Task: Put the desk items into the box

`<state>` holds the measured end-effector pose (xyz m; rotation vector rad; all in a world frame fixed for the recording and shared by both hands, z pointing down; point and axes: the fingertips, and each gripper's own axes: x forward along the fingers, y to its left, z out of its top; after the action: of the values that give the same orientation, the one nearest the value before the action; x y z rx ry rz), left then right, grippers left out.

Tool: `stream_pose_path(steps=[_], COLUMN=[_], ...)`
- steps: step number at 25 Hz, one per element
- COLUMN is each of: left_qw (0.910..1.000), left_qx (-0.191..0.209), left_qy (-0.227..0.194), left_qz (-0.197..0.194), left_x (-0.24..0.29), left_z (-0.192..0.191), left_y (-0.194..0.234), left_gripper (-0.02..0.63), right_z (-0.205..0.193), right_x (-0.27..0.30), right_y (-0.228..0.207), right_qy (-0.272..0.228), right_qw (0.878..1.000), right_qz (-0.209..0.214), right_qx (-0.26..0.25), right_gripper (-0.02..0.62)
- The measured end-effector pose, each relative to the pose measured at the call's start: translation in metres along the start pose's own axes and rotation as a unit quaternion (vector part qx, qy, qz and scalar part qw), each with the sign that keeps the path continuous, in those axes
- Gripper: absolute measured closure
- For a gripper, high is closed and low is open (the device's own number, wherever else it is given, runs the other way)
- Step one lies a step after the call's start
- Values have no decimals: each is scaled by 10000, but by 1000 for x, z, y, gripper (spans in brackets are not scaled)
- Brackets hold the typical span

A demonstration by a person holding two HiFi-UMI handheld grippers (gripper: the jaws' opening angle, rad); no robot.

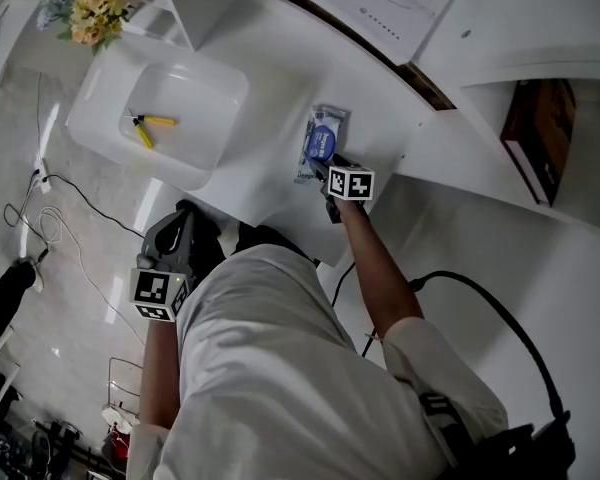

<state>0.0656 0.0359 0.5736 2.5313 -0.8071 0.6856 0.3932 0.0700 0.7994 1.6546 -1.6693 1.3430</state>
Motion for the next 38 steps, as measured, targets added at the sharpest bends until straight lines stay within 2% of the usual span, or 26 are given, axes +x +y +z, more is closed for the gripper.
stream_pose_path(steps=[6, 10, 13, 22, 38], left_qw=[9998, 9997, 9997, 9998, 9996], left_qx=[-132, -158, -157, -110, -31], left_qy=[37, 38, 23, -94, -278], left_qz=[150, 199, 200, 153, 21], left_x=[0, 1, 1, -4, -29], left_z=[-2, -2, -1, 5, 4], left_y=[7, 10, 11, 21, 49], left_gripper=[603, 603, 603, 603, 603], right_z=[-2, -1, 1, 12, 42], right_x=[11, 13, 10, -5, -46], right_y=[-1, 8, 18, 35, 81], right_qy=[204, 324, 373, 204, -309], right_qw=[9997, 9993, 9984, 9984, 9991], right_qz=[14, 152, 286, 295, 240], right_qx=[96, -83, -322, -442, -190], right_gripper=[332, 482, 512, 525, 526])
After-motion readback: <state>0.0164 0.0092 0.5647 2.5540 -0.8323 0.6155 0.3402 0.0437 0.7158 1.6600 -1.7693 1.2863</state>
